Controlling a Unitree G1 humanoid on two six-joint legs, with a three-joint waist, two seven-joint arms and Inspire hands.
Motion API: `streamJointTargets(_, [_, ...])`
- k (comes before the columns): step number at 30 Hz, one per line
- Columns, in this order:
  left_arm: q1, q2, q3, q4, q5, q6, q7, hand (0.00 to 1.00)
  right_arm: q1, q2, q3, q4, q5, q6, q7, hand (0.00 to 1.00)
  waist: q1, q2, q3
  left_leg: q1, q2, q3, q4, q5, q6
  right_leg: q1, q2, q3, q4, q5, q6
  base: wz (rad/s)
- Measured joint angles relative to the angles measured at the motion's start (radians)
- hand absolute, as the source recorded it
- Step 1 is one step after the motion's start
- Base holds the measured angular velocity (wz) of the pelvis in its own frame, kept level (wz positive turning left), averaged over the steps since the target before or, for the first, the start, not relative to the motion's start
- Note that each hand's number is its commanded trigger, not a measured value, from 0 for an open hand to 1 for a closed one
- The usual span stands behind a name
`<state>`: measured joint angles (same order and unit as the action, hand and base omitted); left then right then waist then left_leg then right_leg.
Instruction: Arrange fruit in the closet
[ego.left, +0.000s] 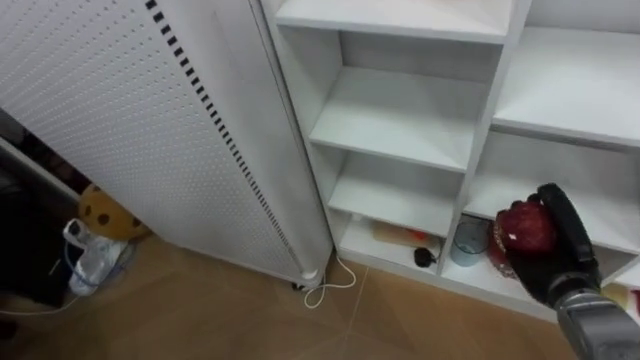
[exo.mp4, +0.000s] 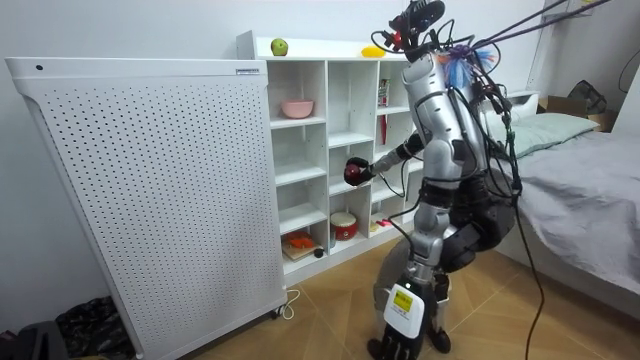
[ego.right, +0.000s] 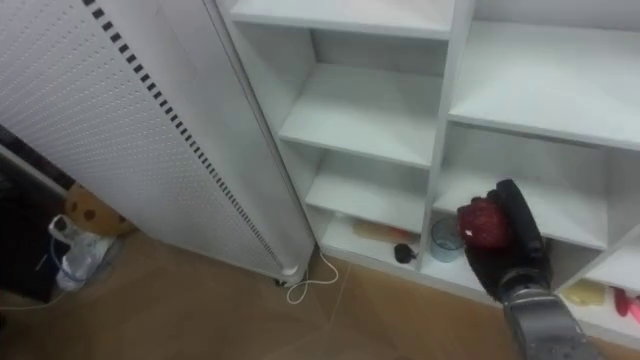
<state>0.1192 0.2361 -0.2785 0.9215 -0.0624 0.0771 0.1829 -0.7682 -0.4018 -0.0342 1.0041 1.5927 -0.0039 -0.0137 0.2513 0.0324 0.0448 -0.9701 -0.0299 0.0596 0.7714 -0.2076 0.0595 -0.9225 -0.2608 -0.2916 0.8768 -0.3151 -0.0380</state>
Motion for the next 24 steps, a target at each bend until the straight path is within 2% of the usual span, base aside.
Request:
streamJointTargets(5, [0.006,0.003,0.001,-0.005,-0.022,0.002,0.0,0.0,-0.036,-0.039,-0.013,0.0,-0.013,-0.012,-0.057,1.0,0.001,0.0,-0.0002,-0.018,0.002,0.003,0.047,-0.015,0.008,-0.01,-0.004,0.003,0.037,-0.014,0.004,0.03])
streamJointTargets(6, [0.009,0.004,0.001,-0.01,-0.022,0.004,0.001,0.0,-0.042,-0.04,-0.018,0.0,-0.015,-0.016,-0.064,0.88,0.001,0.0,-0.0002,-0.021,0.002,0.002,0.053,-0.017,0.008,-0.013,-0.006,0.004,0.042,-0.016,0.004,0.0])
streamJointTargets(7, [0.014,0.006,0.001,-0.018,-0.022,0.005,0.001,0.0,-0.052,-0.042,-0.032,0.0,-0.02,-0.023,-0.074,0.18,0.003,0.001,-0.0008,-0.027,0.002,0.002,0.065,-0.021,0.009,-0.019,-0.01,0.006,0.052,-0.018,0.004,0.0])
streamJointTargets(9, [0.029,0.008,0.001,-0.04,-0.022,0.003,0.002,0.0,-0.062,-0.051,-0.032,0.0,-0.022,-0.03,-0.087,0.0,0.004,0.003,-0.0015,-0.035,0.002,0.002,0.079,-0.024,0.012,-0.025,-0.009,0.007,0.063,-0.019,0.005,0.0])
streamJointTargets(13, [0.059,0.011,0.001,-0.045,-0.022,0.003,0.005,0.0,-0.062,-0.058,-0.032,0.0,-0.029,-0.035,-0.127,0.0,0.004,0.003,-0.002,-0.036,0.001,0.002,0.092,-0.031,0.015,-0.028,-0.006,0.017,0.069,-0.019,0.007,-0.06])
streamJointTargets(18, [0.064,0.018,0.001,-0.051,-0.02,0.003,0.012,0.0,-0.063,-0.067,-0.036,-0.005,-0.04,-0.064,-0.165,0.0,0.001,0.006,-0.0038,-0.04,0.0,0.014,0.096,-0.037,0.015,-0.038,-0.017,0.021,0.081,-0.022,0.008,0.0])
streamJointTargets(24, [0.099,0.022,0.001,-0.136,-0.014,-0.002,0.033,0.0,-0.079,-0.078,-0.042,-0.042,-0.04,-0.087,-0.233,0.0,-0.015,0.007,-0.0048,-0.046,0.0,0.02,0.096,-0.037,0.018,-0.044,-0.032,0.015,0.086,-0.024,0.011,0.01])
